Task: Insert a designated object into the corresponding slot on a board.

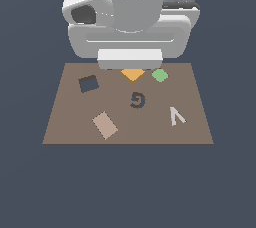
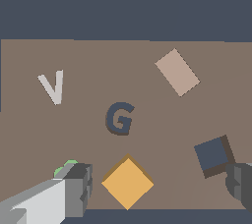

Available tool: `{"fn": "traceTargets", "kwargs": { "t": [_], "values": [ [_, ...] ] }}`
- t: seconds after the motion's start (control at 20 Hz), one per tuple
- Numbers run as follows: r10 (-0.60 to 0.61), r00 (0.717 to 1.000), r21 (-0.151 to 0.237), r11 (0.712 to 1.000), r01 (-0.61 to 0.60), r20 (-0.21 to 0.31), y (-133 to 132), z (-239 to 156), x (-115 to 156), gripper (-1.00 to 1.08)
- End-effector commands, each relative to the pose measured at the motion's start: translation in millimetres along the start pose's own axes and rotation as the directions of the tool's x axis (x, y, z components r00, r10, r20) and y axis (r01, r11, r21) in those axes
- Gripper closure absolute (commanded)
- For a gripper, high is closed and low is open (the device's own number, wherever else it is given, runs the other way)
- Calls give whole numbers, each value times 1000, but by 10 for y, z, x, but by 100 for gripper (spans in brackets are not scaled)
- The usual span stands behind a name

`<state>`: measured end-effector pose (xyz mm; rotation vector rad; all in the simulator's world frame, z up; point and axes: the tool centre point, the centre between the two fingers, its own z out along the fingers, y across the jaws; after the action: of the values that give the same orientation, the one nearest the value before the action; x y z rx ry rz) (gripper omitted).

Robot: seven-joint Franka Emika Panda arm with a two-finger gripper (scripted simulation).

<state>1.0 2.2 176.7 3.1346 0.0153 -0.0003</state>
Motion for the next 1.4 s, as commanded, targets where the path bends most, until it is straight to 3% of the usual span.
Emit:
{"fn": "traceTargets", "kwargs": {
  "t": [0.0, 0.4, 0.8, 1.05, 1.35],
  "values": [
    [0, 1000, 0, 1000, 0, 0, 0, 0, 0, -92],
    [-52, 999, 1, 999, 52, 0, -36, 85, -58, -92],
    [-205, 979, 2, 979, 205, -1, -126, 338, -238, -92],
    [-345, 938, 4, 938, 345, -2, -183, 579, -420, -92],
    [-511, 860, 5, 860, 511, -4, -215, 883, -654, -92]
  ]
}}
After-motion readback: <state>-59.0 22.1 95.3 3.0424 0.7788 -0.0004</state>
